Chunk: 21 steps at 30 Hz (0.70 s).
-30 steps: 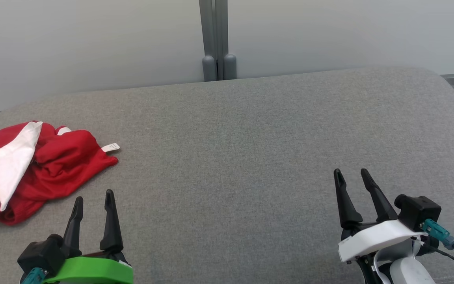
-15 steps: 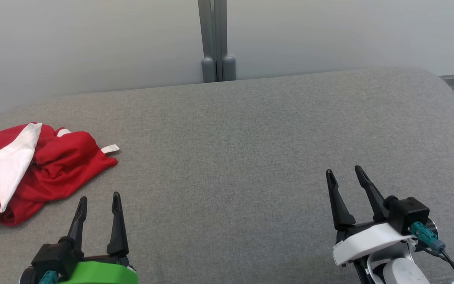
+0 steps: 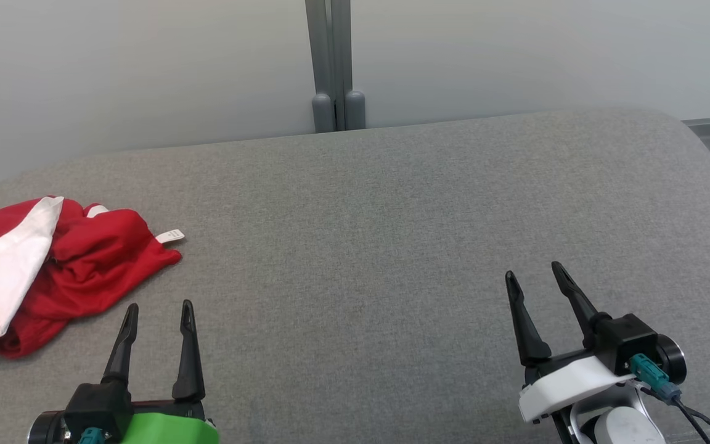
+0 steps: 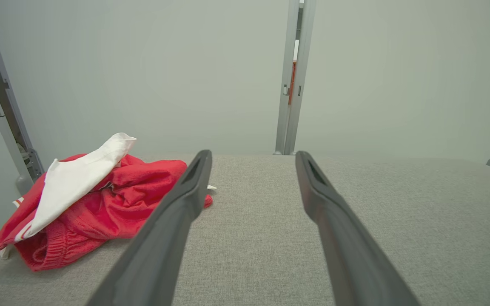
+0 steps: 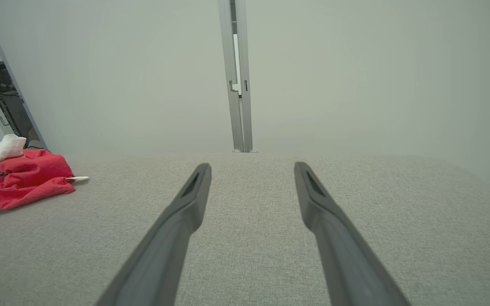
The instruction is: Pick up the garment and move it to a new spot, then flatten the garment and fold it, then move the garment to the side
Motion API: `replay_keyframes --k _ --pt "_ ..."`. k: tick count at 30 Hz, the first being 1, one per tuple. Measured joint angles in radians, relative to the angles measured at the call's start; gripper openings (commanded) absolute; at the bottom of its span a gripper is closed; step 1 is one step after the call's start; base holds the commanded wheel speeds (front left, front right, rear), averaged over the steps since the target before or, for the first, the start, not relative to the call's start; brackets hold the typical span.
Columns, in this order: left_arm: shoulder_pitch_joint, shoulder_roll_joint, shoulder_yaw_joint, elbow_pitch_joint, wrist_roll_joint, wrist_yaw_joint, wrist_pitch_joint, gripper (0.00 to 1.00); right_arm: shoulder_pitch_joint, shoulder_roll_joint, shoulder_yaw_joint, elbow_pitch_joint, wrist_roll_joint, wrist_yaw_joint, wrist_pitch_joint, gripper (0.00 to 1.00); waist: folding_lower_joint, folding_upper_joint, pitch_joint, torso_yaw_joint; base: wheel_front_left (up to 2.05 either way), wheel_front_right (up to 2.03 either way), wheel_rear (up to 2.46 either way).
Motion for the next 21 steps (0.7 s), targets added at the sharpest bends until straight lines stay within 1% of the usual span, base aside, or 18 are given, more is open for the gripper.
replay_keyframes --k 12,21 --pt "0.009 0.001 -0.01 0.0 0.077 -0.009 -0.022 1.0 0.002 -0.001 0.018 0.004 -0.081 0.0 -0.021 1.0 0.0 0.0 0.003 -0.006 0.0 0.0 0.0" --pt "0.01 0.001 -0.011 0.007 0.078 -0.009 -0.022 1.0 0.002 -0.001 0.02 0.004 -0.083 0.0 -0.022 1.0 0.0 0.0 0.0 -0.008 0.0 0.0 0.0"
